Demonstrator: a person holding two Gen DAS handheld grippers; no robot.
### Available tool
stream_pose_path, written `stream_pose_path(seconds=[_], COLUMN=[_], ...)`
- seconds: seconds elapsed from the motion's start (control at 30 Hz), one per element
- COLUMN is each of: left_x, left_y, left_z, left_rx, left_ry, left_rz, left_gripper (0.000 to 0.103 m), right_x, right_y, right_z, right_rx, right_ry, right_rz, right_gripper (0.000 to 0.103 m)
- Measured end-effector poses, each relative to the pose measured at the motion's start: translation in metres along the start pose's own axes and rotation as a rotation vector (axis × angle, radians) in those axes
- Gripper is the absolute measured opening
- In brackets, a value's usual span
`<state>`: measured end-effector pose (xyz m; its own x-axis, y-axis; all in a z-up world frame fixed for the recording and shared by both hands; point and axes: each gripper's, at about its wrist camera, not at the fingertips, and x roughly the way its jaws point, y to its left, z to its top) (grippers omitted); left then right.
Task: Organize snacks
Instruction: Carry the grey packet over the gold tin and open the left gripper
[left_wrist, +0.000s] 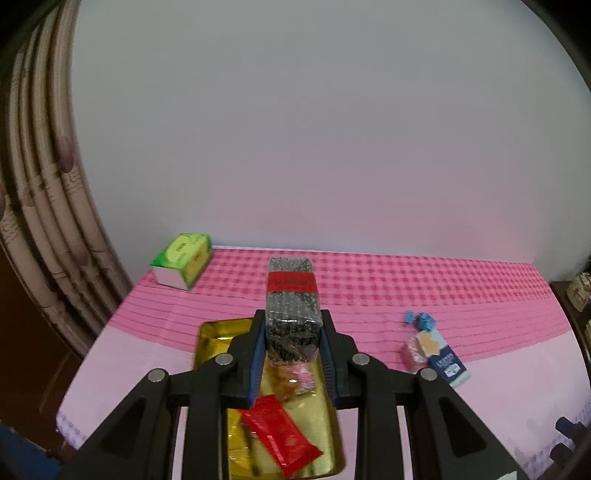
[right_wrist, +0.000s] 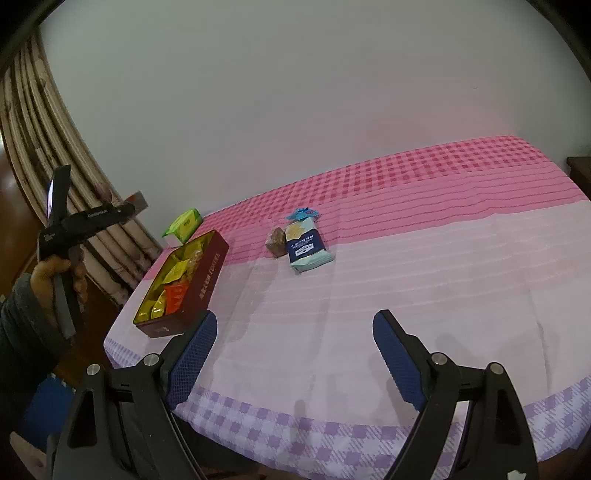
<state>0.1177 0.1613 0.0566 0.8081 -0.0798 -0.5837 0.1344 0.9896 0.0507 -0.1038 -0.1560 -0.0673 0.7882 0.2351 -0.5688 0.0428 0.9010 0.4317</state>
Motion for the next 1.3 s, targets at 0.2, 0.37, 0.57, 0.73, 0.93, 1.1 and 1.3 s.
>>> stream_pose_path(seconds=[0.2,0.37,0.57,0.73,0.93,1.1,1.3], left_x=[-0.002,0.007,0.019,0.032,0.048,0.062,0.073], left_y=[0.022,0.036,0.045,0.049,0.052,0.054,0.057], left_z=[-0.001,-0.009,-0.014,-0.016,-0.023,-0.035,-0.049], left_rx=[-0.024,-0.045,-0.061,-0.075,-0.079,-0.082,-0.089], left_ry=[0.008,0.038,0.067,0.095,0.134,0.170,0.204], left_rz=[0.034,0.050,0.067,0.079,0.096,0.107,0.115], left_gripper=[0.027,0.027,0.027,0.027,0.027,0.027,0.027], right_x=[-0.002,0.001,0.000,0.000,0.004,0.004,0.007], right_y=[0.000,0.000,0.000,0.000,-0.001,-0.002,-0.004], right_z=[0.000,-0.001,-0.001,-0.002,-0.004,-0.004,-0.006], right_rx=[0.001,0.002,0.004,0.006,0.007,0.008,0.012], right_ry=[-0.001,0.001,0.003,0.002,0.015,0.016,0.029], right_rz=[0.003,0.003,-0.003,-0.004,-0.001,-0.002,-0.005], right_gripper=[0.085,0.086,0.087,0.088,0.088,0.088,0.088])
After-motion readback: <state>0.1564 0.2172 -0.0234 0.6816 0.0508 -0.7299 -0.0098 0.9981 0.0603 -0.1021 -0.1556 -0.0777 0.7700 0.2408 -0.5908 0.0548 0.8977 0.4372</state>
